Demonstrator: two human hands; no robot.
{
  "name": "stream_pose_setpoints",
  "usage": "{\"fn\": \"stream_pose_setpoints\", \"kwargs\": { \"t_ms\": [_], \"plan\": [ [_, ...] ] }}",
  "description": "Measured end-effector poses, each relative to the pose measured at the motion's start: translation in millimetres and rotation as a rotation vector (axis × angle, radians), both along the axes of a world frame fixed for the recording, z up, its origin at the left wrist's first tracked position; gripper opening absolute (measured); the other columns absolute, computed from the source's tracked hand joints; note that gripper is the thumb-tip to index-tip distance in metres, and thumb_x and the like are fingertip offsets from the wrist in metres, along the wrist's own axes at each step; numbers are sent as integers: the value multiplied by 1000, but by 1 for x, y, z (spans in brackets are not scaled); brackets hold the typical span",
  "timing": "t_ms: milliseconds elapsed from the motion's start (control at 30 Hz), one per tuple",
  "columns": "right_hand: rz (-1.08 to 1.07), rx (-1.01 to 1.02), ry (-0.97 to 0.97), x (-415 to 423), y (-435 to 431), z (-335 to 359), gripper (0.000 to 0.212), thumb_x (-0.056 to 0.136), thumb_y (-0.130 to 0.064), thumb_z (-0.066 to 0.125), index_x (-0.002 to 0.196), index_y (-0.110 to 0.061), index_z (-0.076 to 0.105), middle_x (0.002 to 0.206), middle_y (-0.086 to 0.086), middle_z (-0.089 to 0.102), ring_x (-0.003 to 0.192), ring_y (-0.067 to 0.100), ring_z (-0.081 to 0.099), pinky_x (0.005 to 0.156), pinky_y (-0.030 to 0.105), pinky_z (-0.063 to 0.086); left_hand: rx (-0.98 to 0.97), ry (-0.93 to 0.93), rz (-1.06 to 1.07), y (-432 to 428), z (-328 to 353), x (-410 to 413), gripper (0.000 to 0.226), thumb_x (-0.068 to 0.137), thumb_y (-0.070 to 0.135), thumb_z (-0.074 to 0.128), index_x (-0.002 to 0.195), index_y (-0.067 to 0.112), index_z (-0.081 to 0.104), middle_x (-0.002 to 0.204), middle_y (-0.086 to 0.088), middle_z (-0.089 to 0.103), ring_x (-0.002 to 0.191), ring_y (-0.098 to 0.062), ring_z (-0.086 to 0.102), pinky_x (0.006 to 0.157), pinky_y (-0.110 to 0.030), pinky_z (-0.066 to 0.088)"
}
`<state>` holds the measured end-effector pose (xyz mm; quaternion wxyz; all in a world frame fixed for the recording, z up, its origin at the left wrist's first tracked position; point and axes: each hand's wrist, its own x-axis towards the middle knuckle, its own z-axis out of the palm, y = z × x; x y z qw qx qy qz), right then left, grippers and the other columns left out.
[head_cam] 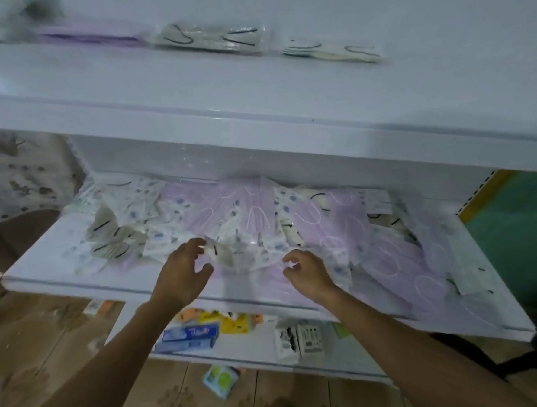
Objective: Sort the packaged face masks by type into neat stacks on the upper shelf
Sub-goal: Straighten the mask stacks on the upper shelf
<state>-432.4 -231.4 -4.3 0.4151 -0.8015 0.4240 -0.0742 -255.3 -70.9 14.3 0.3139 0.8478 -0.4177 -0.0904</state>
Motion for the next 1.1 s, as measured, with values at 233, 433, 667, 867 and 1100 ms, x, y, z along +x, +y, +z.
{"fn": "stream_pose_setpoints", "kwargs": {
  "t_ms": [233,433,667,867,1100],
  "plan": [
    [-375,644,-394,87,-58,-31,33,92,-4,53,125,-7,55,112,6,51,99,16,47,92,28,44,-122,-218,-108,-44,-54,73,25,66,-16,65,71,6,74,94,-20,70,93,-35,66,87,-29,37],
    [-397,519,-304,101,-76,-50,27,91,4,52,117,11,57,105,13,55,91,21,49,88,33,48,113,-205,-65,-51,-92,113,27,73,15,58,91,15,76,123,-25,58,113,-46,53,99,-49,37],
    [-230,482,-258,87,-78,-45,22,86,7,57,103,21,57,77,8,53,72,18,51,68,23,45,403,-345,-74,-69,-87,106,48,86,19,58,133,14,50,142,-6,46,132,-26,39,111,-49,25],
    [-299,645,-301,92,-66,-43,24,86,-28,67,84,-6,58,81,6,55,79,16,58,80,32,54,117,-509,-385,-78,-70,61,41,69,25,43,93,5,69,90,-14,69,87,-31,66,86,-38,48],
    [-305,324,-145,90,-44,-42,20,75,-5,69,83,13,65,72,8,59,75,19,61,69,31,50,64,-376,-747,-82,-70,15,55,66,39,49,115,17,64,105,-6,69,95,-25,66,86,-32,52]
  ]
}}
